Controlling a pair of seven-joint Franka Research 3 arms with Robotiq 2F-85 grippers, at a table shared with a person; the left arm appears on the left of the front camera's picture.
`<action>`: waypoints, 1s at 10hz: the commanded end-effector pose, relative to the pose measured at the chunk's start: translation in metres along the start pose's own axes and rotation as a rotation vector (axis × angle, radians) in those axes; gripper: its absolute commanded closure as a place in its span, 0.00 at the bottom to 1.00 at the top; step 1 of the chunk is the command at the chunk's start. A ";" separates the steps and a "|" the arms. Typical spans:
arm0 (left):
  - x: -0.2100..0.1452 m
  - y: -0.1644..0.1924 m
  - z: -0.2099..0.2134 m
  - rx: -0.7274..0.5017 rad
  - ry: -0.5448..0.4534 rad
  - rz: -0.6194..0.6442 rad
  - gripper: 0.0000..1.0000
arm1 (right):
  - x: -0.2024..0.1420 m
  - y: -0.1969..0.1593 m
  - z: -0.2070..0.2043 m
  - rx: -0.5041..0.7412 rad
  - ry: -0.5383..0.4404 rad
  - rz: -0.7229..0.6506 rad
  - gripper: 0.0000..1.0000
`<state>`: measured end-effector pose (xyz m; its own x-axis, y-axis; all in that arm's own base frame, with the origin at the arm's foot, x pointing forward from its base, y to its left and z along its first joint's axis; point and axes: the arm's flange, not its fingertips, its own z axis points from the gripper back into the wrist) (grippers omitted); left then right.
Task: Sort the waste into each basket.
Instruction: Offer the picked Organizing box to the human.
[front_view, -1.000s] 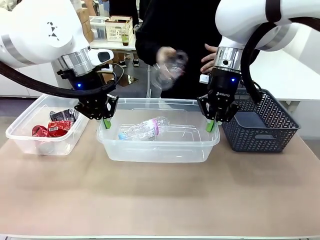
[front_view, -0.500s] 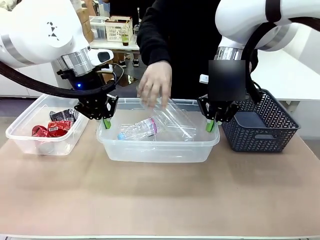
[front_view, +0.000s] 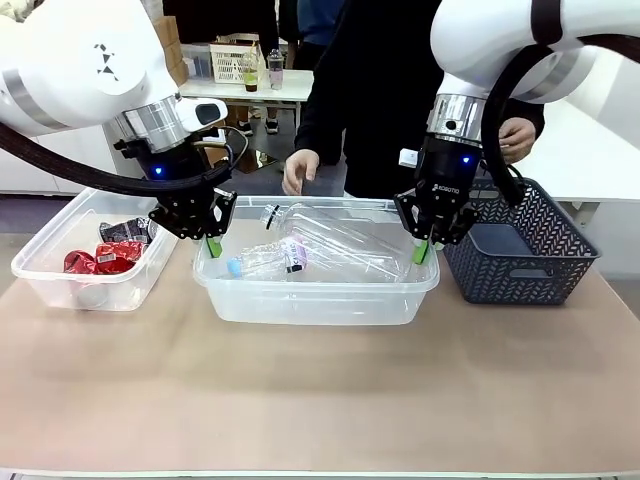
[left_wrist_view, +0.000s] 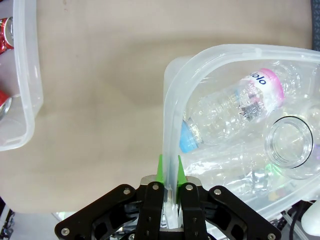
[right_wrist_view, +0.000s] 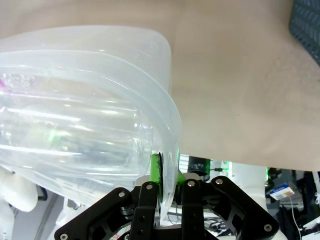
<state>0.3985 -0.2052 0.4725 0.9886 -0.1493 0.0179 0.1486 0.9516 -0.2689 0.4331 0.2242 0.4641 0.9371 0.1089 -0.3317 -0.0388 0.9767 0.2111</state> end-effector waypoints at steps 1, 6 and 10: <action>-0.004 0.002 0.003 0.013 0.006 0.003 1.00 | -0.002 -0.001 0.005 0.005 -0.005 0.025 1.00; -0.004 0.002 0.003 0.013 0.006 0.003 1.00 | -0.002 -0.001 0.005 0.005 -0.005 0.025 1.00; 0.059 -0.006 0.018 -0.014 -0.031 -0.100 0.95 | 0.040 0.022 0.023 -0.054 0.039 0.090 0.95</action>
<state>0.4189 -0.2075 0.4799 0.9833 -0.1773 0.0415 0.1819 0.9471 -0.2645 0.4477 0.2291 0.4624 0.9298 0.1298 -0.3443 -0.0638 0.9784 0.1965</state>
